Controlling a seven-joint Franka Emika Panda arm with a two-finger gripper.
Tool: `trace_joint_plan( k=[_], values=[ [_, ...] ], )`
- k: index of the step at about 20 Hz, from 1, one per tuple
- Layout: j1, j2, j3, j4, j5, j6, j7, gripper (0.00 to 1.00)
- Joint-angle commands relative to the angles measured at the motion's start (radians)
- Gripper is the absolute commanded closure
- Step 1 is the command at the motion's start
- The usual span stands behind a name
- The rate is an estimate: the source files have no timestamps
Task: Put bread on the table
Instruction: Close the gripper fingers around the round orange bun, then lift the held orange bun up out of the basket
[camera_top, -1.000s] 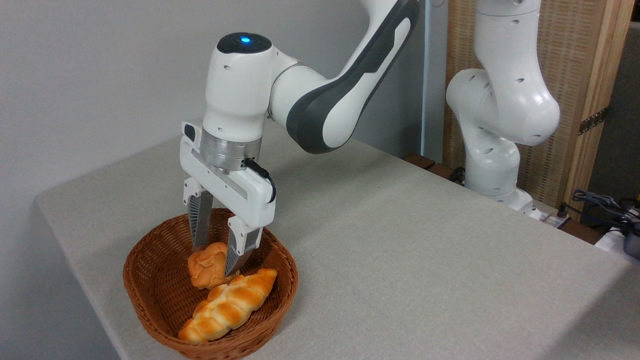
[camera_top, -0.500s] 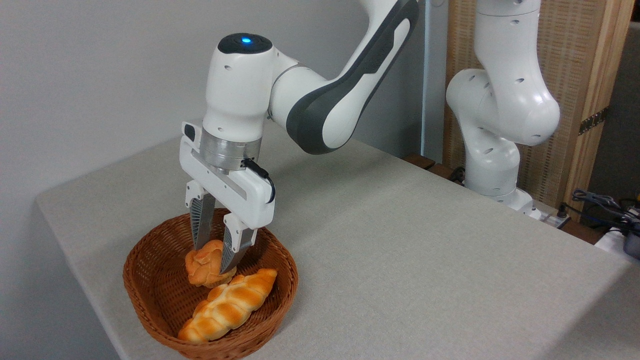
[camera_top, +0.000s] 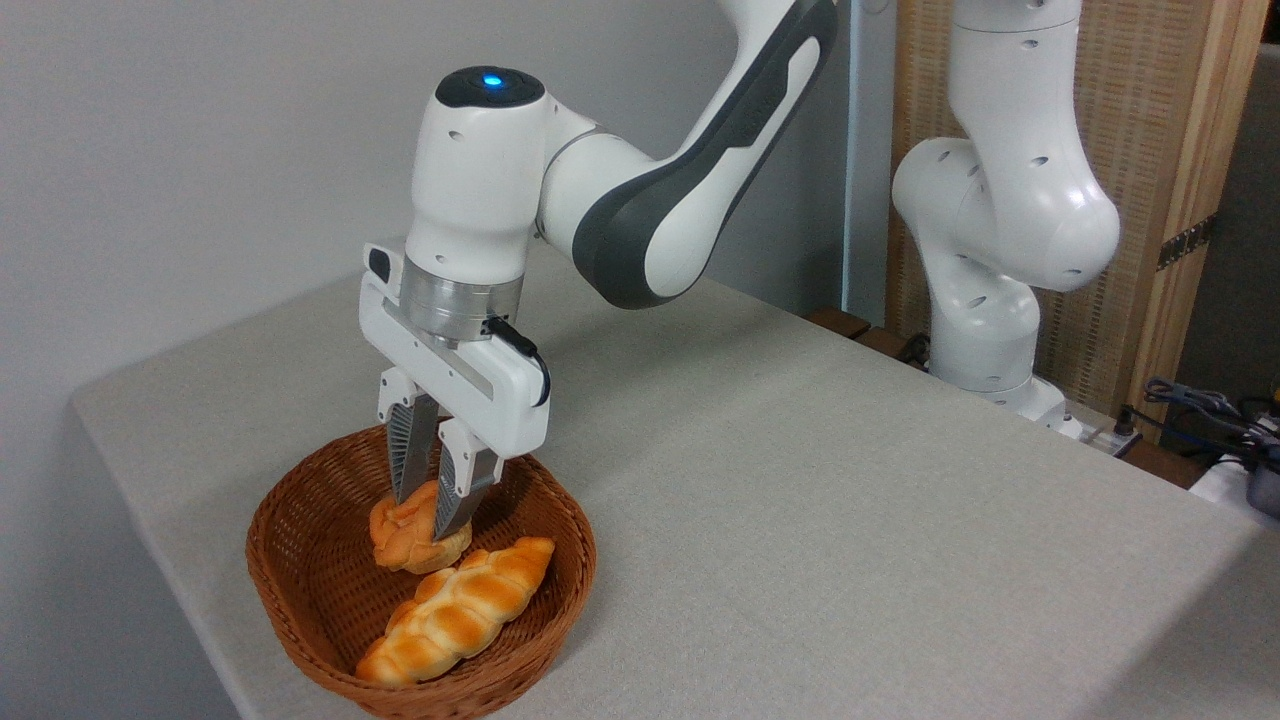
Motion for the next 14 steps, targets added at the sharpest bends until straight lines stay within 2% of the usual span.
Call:
trace_joint_plan(
  k=[1, 6, 11, 14],
  values=[
    [-0.001, -0.003, -0.001, -0.003, 0.011, 0.022, 0.003, 0.57],
    [-0.001, -0.029, 0.01, 0.012, 0.004, -0.003, -0.011, 0.61],
    [0.01, -0.054, 0.015, 0.092, 0.005, -0.176, -0.014, 0.61],
    [0.011, -0.113, 0.044, 0.093, 0.013, -0.273, -0.004, 0.61]
  ],
)
